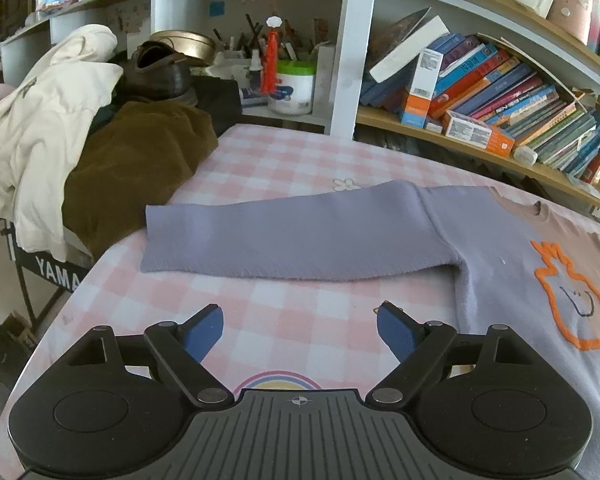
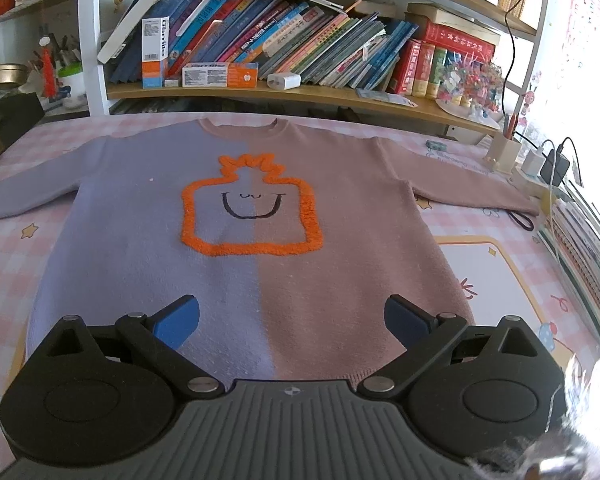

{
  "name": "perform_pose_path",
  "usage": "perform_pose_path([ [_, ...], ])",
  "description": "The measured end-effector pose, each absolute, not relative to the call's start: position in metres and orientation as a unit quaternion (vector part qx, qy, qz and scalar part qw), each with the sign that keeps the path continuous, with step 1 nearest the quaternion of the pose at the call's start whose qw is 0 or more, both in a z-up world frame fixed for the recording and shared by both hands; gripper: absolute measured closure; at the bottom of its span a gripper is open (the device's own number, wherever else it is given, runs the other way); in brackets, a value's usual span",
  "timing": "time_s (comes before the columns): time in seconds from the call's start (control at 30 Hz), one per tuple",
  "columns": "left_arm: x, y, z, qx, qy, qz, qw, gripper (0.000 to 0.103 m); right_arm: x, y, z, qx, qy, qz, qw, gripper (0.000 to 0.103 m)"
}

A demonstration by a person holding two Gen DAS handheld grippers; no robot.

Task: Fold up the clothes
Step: 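Move the left tool to the lavender sleeve cuff and grasp it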

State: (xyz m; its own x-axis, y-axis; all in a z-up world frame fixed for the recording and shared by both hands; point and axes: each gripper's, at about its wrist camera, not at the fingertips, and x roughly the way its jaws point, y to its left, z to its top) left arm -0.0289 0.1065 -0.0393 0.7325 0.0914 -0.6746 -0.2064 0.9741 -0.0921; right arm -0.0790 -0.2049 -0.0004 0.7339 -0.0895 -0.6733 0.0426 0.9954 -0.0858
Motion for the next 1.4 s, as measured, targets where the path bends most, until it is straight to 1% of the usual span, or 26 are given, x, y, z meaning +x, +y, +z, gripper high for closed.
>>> perform_pose_path([
  [0.33, -0.021, 0.134, -0.050, -0.095, 0.331, 0.106, 0.933, 0.019, -0.082, -0.203, -0.006, -0.033, 0.379, -0.051, 0.923, 0.003],
  [0.37, -0.020, 0.139, -0.051, -0.099, 0.327, 0.109, 0.933, 0.026, -0.082, -0.202, -0.006, -0.035, 0.381, -0.051, 0.922, 0.003],
  [0.4, -0.017, 0.144, -0.053, -0.106, 0.328, 0.115, 0.932, 0.035, -0.082, -0.201, -0.007, -0.037, 0.383, -0.052, 0.922, 0.003],
  [0.43, -0.014, 0.150, -0.056, -0.112, 0.329, 0.122, 0.930, 0.041, -0.082, -0.200, -0.007, -0.039, 0.384, -0.053, 0.921, 0.003],
  [0.47, -0.012, 0.156, -0.058, -0.118, 0.329, 0.128, 0.928, 0.049, -0.082, -0.199, -0.007, -0.041, 0.385, -0.054, 0.921, 0.003],
  [0.5, -0.009, 0.165, -0.059, -0.131, 0.325, 0.139, 0.926, 0.052, -0.083, -0.199, -0.007, -0.042, 0.385, -0.056, 0.920, 0.003],
  [0.63, -0.002, 0.198, -0.065, -0.177, 0.314, 0.182, 0.915, 0.052, -0.084, -0.202, -0.008, -0.042, 0.390, -0.070, 0.917, 0.003],
  [0.77, 0.004, 0.215, -0.072, -0.196, 0.318, 0.208, 0.904, 0.053, -0.085, -0.204, -0.009, -0.041, 0.394, -0.082, 0.915, 0.003],
  [0.9, 0.013, 0.217, -0.079, -0.207, 0.327, 0.210, 0.898, 0.053, -0.086, -0.206, -0.009, -0.040, 0.396, -0.091, 0.913, 0.003],
  [1.13, 0.018, 0.221, -0.084, -0.247, 0.308, 0.214, 0.893, 0.054, -0.089, -0.212, -0.009, -0.034, 0.398, -0.109, 0.910, 0.003],
  [1.27, 0.024, 0.215, -0.085, -0.288, 0.304, 0.159, 0.894, 0.054, -0.087, -0.212, -0.009, -0.032, 0.400, -0.111, 0.909, 0.003],
  [1.4, 0.028, 0.209, -0.086, -0.302, 0.299, 0.149, 0.893, 0.055, -0.086, -0.208, -0.009, -0.039, 0.400, -0.104, 0.910, 0.003],
])
